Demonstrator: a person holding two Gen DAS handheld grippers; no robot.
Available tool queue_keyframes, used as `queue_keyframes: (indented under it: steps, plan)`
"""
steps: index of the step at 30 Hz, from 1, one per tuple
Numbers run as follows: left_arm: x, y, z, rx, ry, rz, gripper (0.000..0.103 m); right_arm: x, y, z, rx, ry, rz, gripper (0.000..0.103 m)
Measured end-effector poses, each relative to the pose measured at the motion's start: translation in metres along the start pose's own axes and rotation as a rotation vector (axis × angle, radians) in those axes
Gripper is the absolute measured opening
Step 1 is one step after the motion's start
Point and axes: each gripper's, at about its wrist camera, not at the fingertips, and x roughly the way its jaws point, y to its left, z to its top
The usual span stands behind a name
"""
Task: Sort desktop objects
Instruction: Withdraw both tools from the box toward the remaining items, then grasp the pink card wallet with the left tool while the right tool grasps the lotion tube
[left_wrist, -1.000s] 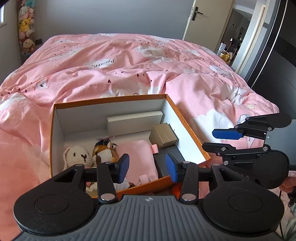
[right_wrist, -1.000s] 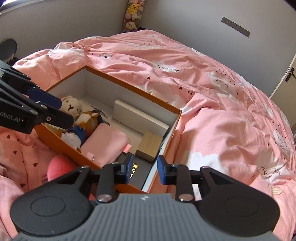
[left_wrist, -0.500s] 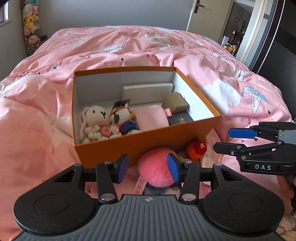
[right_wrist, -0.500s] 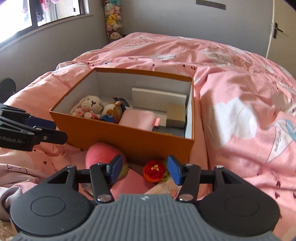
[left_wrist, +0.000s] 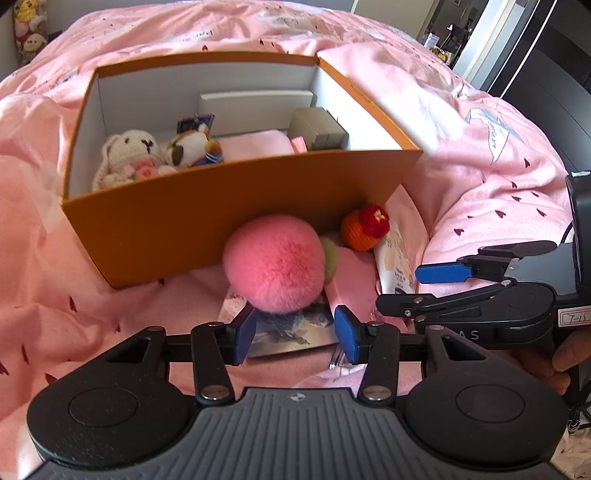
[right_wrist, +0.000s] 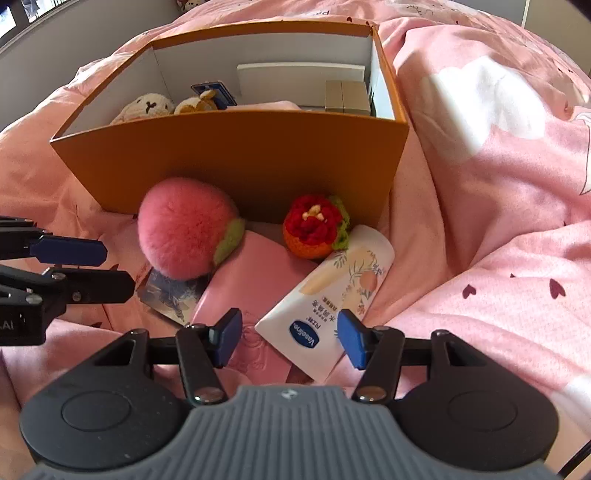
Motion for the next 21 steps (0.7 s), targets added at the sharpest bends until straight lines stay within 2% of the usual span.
queue_keyframes:
  steps: [10, 11, 12, 15, 17, 21]
  plan:
    - [0.007, -0.007, -0.002, 0.02, 0.025, 0.02, 0.055, 0.02, -0.001, -0.004, -0.012, 0.048, 0.019, 0.061]
    - [0.006, -0.006, -0.002, 0.017, 0.024, 0.022, 0.055, 0.02, -0.001, -0.005, -0.01, 0.048, 0.025, 0.057]
    - [0.006, -0.006, -0.002, 0.014, 0.023, 0.024, 0.055, 0.019, -0.001, -0.005, -0.011, 0.047, 0.026, 0.046]
    - [0.004, -0.006, -0.003, 0.013, 0.017, 0.028, 0.055, 0.014, 0.002, -0.007, -0.024, 0.042, 0.01, 0.03]
    - [0.002, -0.006, -0.004, 0.016, 0.009, 0.032, 0.055, 0.009, 0.005, -0.008, -0.04, 0.031, -0.021, 0.023]
    - [-0.001, -0.003, -0.004, 0.008, -0.002, 0.034, 0.055, -0.002, 0.007, -0.01, -0.055, -0.001, -0.084, 0.019]
